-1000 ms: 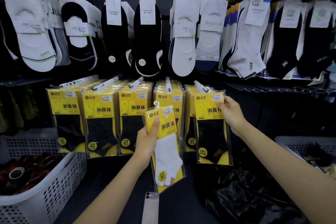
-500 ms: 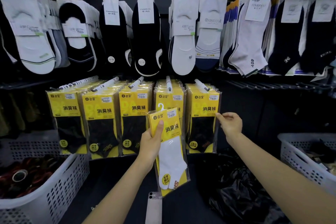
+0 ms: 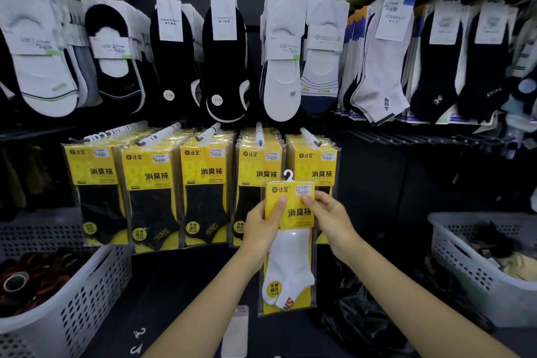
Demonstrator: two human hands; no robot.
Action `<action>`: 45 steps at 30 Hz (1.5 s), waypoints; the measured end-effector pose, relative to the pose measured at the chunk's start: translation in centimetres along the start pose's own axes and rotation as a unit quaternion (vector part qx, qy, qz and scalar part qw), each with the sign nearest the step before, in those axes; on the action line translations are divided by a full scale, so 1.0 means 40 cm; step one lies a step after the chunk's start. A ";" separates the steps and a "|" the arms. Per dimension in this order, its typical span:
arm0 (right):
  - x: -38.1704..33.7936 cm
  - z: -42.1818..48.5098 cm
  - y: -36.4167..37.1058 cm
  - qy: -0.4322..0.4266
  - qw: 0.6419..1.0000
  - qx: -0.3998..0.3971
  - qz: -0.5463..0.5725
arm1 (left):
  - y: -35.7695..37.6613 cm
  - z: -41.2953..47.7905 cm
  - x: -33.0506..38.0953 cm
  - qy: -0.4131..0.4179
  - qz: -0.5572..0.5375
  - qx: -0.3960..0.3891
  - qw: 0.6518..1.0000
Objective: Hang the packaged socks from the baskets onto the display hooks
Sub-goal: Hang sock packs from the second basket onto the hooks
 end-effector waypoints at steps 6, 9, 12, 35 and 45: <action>-0.028 0.027 -0.070 -0.007 0.987 0.150 0.066 | 0.046 0.019 0.017 -0.035 0.011 -0.066 0.997; -0.054 0.065 -0.100 -0.013 0.979 0.194 0.059 | 0.082 0.033 0.028 -0.046 0.031 -0.093 0.994; -0.081 0.106 -0.110 -0.036 0.977 0.208 0.031 | 0.109 0.048 0.040 -0.039 0.024 -0.090 0.995; 0.208 0.005 -0.128 0.028 0.972 0.119 -0.199 | -0.046 -0.036 -0.243 -0.066 0.077 -0.055 0.993; 0.746 -0.379 -0.072 0.307 0.924 -0.032 -0.227 | -0.266 -0.429 -0.644 -0.305 0.100 0.079 0.944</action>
Point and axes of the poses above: each hand's wrist, its own z-axis towards the middle knuckle, its own y-axis out of the palm, x = y × z, the point moved 2 cm from there along z, towards the middle knuckle, and after that the axes turned 1 degree about x, right-handed, at the moved point
